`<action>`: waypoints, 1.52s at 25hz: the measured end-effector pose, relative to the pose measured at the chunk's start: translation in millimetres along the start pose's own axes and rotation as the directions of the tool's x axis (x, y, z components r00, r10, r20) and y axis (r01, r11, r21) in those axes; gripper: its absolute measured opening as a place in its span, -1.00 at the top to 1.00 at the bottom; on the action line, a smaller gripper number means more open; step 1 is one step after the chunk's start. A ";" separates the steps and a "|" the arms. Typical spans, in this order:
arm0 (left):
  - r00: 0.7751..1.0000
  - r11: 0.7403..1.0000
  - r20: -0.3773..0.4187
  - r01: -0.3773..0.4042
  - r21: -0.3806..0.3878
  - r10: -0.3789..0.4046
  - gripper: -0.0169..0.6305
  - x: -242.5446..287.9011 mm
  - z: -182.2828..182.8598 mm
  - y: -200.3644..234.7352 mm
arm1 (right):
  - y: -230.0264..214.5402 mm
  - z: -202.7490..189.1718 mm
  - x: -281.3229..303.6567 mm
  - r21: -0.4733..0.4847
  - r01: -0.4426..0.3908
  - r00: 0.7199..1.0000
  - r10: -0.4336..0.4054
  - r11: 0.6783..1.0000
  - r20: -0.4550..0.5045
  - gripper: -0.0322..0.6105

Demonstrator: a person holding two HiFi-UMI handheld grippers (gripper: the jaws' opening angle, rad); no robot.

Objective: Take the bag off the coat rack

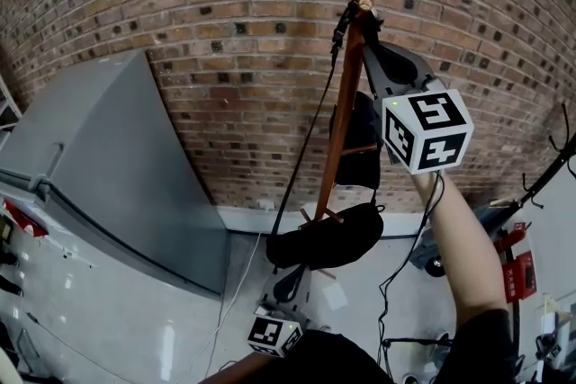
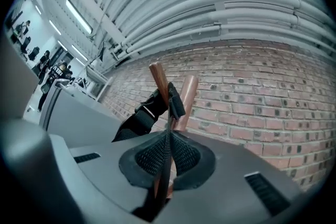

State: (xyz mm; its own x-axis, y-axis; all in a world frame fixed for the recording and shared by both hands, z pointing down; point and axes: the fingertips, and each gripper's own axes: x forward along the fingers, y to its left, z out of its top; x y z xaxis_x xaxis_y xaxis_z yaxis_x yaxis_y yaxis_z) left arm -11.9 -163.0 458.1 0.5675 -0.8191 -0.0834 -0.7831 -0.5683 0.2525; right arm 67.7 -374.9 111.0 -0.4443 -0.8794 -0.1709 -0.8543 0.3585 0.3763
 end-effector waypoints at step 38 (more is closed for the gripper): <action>1.000 1.000 0.016 -0.011 -0.007 0.011 0.90 -9.3 -2.7 4.4 | -29.9 67.5 -11.3 0.142 0.014 0.995 -0.028 0.990 0.094 0.85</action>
State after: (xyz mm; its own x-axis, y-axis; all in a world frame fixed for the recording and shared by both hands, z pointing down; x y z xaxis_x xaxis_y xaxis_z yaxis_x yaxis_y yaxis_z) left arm -20.0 -157.7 462.7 0.5550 -0.8263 -0.0959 -0.7873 -0.5590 0.2601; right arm 80.0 -354.5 40.2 -0.4439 -0.8557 -0.2660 -0.8902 0.3871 0.2404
